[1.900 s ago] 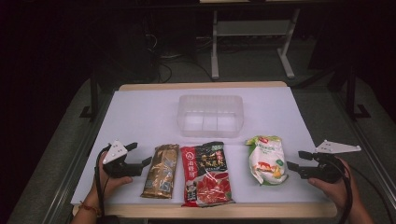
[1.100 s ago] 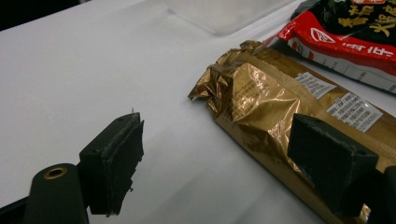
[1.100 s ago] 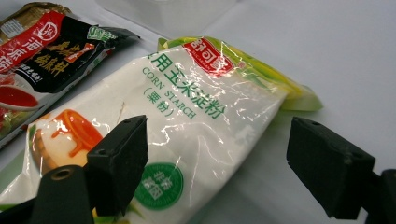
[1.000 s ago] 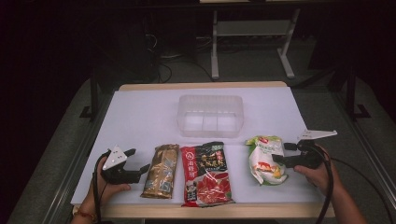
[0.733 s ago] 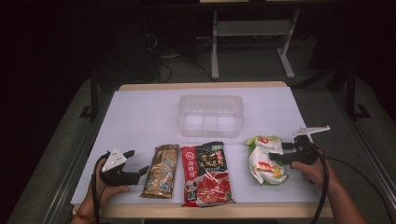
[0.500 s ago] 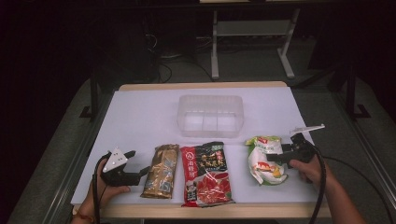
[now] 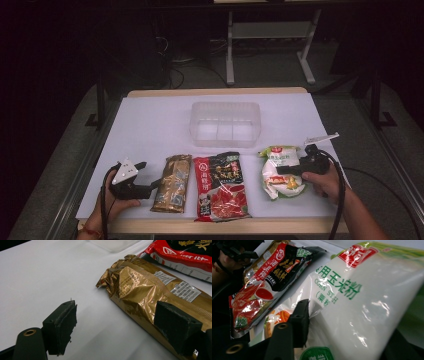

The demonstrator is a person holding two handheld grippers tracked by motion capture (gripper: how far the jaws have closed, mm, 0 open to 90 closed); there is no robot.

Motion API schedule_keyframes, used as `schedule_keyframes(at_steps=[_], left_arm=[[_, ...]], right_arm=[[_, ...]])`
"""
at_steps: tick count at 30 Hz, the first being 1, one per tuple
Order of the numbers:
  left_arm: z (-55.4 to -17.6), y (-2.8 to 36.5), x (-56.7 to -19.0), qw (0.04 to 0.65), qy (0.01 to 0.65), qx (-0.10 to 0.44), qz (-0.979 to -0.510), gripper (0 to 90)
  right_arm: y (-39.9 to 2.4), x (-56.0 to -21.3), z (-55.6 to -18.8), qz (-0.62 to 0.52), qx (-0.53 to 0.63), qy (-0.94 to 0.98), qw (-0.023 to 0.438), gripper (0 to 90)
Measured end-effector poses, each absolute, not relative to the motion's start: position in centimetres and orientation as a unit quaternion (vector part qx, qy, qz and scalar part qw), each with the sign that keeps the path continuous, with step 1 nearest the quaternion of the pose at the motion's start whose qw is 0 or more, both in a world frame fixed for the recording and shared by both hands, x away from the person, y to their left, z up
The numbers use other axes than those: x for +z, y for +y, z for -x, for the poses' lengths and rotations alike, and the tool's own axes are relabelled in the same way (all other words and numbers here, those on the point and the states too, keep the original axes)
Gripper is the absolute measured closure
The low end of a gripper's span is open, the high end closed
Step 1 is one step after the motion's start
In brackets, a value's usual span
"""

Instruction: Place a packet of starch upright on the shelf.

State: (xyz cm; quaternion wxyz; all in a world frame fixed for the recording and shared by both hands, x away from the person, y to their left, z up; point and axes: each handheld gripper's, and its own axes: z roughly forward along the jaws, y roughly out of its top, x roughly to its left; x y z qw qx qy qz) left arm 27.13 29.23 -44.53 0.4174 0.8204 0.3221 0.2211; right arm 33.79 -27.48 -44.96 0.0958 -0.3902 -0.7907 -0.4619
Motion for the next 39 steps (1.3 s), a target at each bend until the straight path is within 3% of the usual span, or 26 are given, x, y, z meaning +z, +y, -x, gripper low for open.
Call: schedule_keyframes(at_steps=[4,11,31,39], left_arm=[[-27.1,29.4,-44.5,0.418,0.324,0.222,-0.819,17.7],[-27.0,29.4,-44.4,0.418,0.322,0.224,-0.819,17.8],[-27.0,29.6,-44.3,0.429,0.329,0.222,-0.811,17.9],[-27.1,29.8,-44.3,0.433,0.334,0.222,-0.807,17.9]], right_arm=[[-27.3,-44.1,-33.2,0.382,-0.467,-0.795,0.069,67.5],[-26.6,-42.8,-32.1,0.366,-0.464,-0.807,0.025,73.1],[-24.5,-39.8,-29.3,0.326,-0.467,-0.819,-0.069,78.5],[-24.0,-38.8,-28.4,0.311,-0.472,-0.815,-0.129,78.8]])
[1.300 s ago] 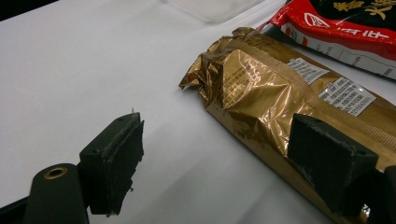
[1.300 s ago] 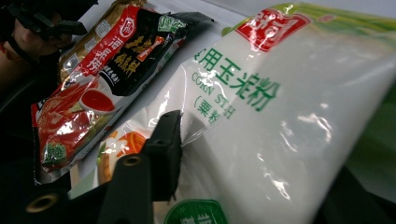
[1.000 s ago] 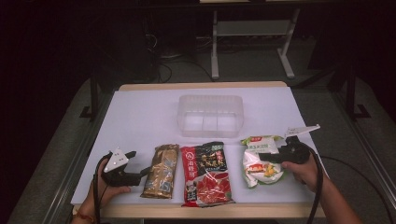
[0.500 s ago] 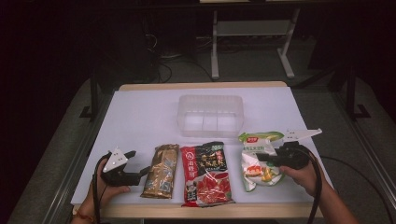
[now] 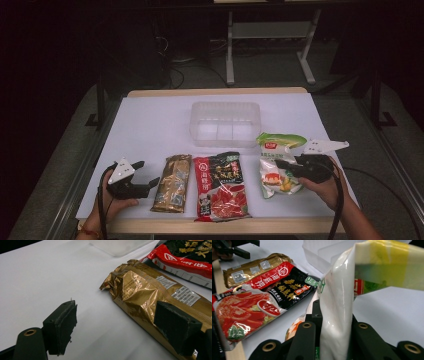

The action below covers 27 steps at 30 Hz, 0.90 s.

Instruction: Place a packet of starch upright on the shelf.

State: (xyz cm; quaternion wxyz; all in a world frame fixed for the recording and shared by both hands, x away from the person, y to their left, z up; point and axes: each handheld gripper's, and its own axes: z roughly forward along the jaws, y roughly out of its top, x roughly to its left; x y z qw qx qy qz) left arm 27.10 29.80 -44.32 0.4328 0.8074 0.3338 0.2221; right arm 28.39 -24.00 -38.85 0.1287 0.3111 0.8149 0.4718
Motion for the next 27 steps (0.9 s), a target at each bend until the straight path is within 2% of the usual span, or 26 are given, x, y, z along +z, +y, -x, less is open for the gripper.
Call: schedule_keyframes(at_steps=[10,27], left_arm=[[-27.1,30.0,-44.3,0.433,0.334,0.223,-0.807,17.9],[-27.1,29.7,-44.3,0.435,0.332,0.219,-0.808,18.0]], right_arm=[[-22.7,-37.6,-27.8,-0.306,0.483,0.8,0.183,79.0],[-21.2,-35.8,-28.4,-0.311,0.493,0.778,0.234,79.2]])
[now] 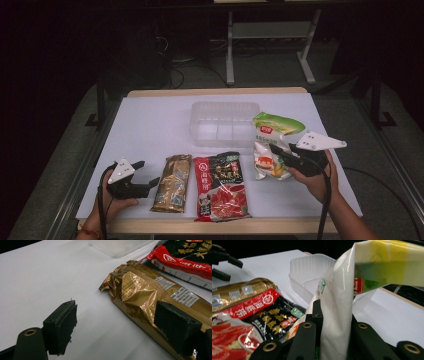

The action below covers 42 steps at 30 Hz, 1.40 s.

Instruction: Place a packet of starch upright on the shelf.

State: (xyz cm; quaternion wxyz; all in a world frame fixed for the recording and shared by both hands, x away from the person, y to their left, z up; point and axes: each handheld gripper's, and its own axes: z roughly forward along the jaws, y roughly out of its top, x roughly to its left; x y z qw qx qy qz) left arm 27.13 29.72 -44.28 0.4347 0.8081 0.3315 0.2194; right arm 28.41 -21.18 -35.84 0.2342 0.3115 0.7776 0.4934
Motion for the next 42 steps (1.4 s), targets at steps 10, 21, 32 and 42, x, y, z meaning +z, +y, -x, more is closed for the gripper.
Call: schedule_keyframes(at_steps=[10,21,32,42], left_arm=[[-27.2,29.7,-44.3,0.438,0.332,0.217,-0.807,18.0],[-27.2,29.6,-44.4,0.435,0.333,0.214,-0.809,18.0],[-27.2,29.7,-44.4,0.437,0.332,0.214,-0.808,18.0],[-27.1,29.7,-44.4,0.438,0.33,0.214,-0.808,17.9]], right_arm=[[-19.8,-35.1,-29.7,-0.306,0.496,0.769,0.264,79.3],[-19.0,-34.0,-30.9,-0.306,0.5,0.758,0.286,79.5],[-17.8,-33.5,-32.8,-0.311,0.504,0.749,0.297,79.7],[-17.1,-33.4,-34.5,-0.323,0.5,0.744,0.304,79.8]])
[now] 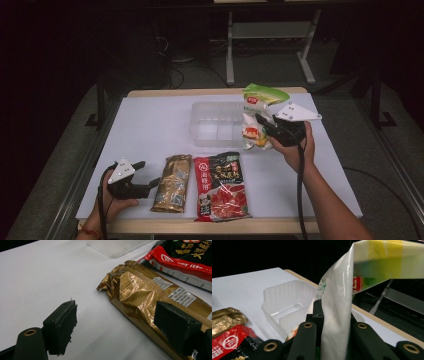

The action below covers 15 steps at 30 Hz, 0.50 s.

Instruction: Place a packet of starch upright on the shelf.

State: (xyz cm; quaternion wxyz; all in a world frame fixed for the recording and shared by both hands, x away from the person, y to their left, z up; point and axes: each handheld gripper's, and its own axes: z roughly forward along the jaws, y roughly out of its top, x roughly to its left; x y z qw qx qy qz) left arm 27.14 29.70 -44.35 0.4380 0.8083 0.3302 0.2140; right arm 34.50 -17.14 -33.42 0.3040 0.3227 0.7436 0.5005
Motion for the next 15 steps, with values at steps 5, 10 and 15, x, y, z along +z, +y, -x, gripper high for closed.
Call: schedule_keyframes(at_steps=[5,10,15], left_arm=[[-27.1,29.7,-44.3,0.439,0.33,0.214,-0.808,18.0],[-27.1,29.7,-44.4,0.44,0.33,0.211,-0.808,18.0],[-27.1,29.7,-44.4,0.44,0.331,0.211,-0.808,18.0]], right_arm=[[-16.7,-33.2,-35.4,-0.327,0.5,0.74,0.308,79.9],[-16.0,-33.0,-36.1,-0.325,0.499,0.74,0.313,79.9],[-15.6,-33.1,-36.8,-0.326,0.495,0.74,0.317,80.0]])
